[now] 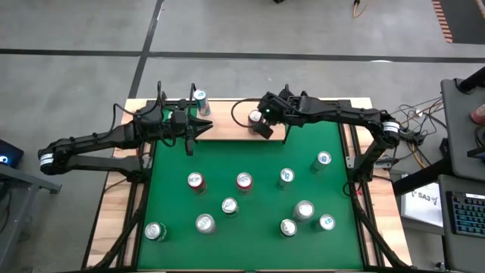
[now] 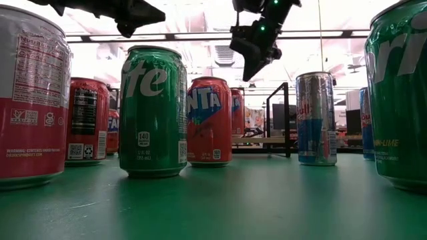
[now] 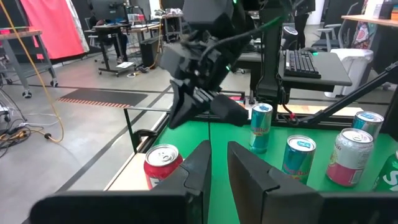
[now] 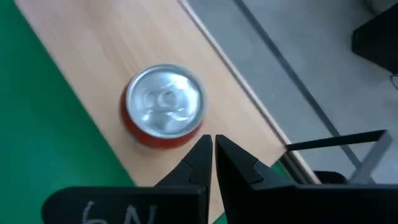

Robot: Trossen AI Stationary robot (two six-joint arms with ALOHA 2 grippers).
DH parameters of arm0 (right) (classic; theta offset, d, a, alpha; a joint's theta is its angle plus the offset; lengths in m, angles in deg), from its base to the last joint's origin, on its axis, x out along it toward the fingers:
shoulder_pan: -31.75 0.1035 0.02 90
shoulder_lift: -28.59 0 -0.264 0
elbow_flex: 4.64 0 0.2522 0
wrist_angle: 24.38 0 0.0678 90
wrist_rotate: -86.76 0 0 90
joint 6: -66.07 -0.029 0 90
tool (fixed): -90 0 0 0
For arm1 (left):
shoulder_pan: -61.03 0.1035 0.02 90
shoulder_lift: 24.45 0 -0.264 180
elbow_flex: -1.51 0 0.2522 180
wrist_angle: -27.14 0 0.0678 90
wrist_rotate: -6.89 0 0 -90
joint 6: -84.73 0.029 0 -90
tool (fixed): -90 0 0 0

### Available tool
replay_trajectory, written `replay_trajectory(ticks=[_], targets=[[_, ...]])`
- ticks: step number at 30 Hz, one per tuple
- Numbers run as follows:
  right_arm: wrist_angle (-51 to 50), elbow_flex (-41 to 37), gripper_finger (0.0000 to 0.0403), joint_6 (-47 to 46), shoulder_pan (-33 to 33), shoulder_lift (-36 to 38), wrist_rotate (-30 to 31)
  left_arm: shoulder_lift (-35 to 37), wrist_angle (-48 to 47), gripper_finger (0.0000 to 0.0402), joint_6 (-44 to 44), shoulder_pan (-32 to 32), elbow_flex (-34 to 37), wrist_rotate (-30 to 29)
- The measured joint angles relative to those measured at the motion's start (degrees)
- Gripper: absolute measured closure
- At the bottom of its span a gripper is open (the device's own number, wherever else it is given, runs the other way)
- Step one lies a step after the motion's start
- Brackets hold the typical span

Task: Pick and place cans onto a shelf
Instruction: Put the top right orange soda can on the shelf

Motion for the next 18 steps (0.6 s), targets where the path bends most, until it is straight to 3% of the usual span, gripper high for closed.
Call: replay_trajectory(ticks=[18], targets=[[4.53,-0.62,0.0390,-2.65,-0.47,-4.45,-2.98,0.00,0.00,0.0365,0.40,0.00,0.02,-0.02]])
